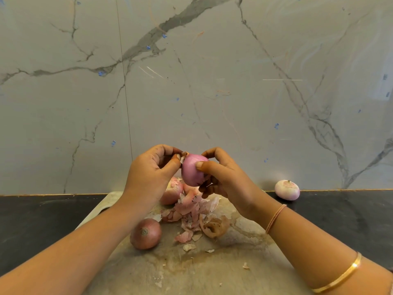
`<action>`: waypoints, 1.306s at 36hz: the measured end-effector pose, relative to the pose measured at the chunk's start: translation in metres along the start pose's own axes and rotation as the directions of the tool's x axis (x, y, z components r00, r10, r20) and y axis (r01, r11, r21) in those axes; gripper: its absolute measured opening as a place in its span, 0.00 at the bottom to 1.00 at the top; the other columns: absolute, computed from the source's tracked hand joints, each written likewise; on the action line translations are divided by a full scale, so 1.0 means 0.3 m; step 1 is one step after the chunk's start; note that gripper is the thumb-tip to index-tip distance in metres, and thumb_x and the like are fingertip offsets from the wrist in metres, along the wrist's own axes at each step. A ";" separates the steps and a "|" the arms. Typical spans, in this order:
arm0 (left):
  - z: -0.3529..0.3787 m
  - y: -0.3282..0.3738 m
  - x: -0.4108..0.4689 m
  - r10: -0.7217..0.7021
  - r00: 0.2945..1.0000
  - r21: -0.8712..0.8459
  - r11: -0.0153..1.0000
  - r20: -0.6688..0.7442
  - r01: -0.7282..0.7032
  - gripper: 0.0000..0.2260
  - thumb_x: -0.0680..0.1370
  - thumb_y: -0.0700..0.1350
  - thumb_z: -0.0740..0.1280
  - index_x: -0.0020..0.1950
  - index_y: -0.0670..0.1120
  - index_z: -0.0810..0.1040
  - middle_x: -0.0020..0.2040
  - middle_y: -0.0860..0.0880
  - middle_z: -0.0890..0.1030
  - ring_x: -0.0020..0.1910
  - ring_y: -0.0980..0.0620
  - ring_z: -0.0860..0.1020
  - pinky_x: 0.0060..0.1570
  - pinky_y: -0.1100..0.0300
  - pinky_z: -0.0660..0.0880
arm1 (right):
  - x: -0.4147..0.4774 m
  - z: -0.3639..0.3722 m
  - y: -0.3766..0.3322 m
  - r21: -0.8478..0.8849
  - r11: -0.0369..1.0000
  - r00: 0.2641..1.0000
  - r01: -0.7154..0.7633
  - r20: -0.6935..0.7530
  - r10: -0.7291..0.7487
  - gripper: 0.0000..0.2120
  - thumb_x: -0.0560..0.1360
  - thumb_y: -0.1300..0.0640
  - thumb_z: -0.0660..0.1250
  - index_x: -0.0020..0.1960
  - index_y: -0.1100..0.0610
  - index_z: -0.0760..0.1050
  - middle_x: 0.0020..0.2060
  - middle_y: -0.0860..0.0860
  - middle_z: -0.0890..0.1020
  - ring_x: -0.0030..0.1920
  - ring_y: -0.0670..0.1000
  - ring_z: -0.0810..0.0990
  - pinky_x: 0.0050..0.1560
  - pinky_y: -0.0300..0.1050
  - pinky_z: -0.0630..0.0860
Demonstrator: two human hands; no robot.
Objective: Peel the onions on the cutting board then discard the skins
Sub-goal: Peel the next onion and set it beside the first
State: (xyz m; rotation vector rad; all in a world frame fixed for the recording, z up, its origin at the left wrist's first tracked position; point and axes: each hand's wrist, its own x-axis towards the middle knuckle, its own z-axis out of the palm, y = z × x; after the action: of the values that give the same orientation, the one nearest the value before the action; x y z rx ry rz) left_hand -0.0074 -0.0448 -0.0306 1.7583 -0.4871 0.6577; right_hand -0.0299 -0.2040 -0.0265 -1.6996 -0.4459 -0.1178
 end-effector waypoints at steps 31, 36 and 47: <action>0.003 0.009 0.011 -0.121 0.992 -0.183 0.975 0.048 0.128 0.04 0.74 0.39 0.70 0.41 0.47 0.81 0.39 0.49 0.84 0.42 0.51 0.82 0.49 0.56 0.79 | 0.013 -0.002 0.016 0.171 0.985 0.996 -0.025 -0.075 0.038 0.20 0.74 0.57 0.70 0.62 0.54 0.66 0.47 0.56 0.76 0.35 0.49 0.71 0.34 0.39 0.72; 0.004 0.001 0.011 -0.100 0.993 -0.140 0.984 0.060 0.107 0.05 0.75 0.38 0.68 0.42 0.46 0.79 0.37 0.50 0.83 0.39 0.55 0.81 0.45 0.62 0.78 | 0.011 -0.002 0.016 0.152 0.987 0.995 -0.057 -0.074 0.069 0.18 0.75 0.49 0.69 0.60 0.56 0.68 0.44 0.57 0.76 0.33 0.49 0.70 0.33 0.39 0.70; 0.008 -0.001 0.003 -0.062 0.993 -0.038 0.997 0.100 0.066 0.06 0.77 0.36 0.66 0.44 0.47 0.77 0.38 0.52 0.82 0.36 0.62 0.81 0.40 0.70 0.76 | 0.010 -0.001 0.018 0.130 0.987 0.993 -0.094 -0.057 0.103 0.26 0.66 0.41 0.63 0.57 0.57 0.69 0.39 0.55 0.75 0.32 0.49 0.70 0.31 0.39 0.70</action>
State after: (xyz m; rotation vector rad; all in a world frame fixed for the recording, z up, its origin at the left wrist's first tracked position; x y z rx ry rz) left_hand -0.0060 -0.0470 -0.0306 1.7660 -0.5061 0.5143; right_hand -0.0253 -0.2042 -0.0304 -1.5852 -0.3144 -0.0701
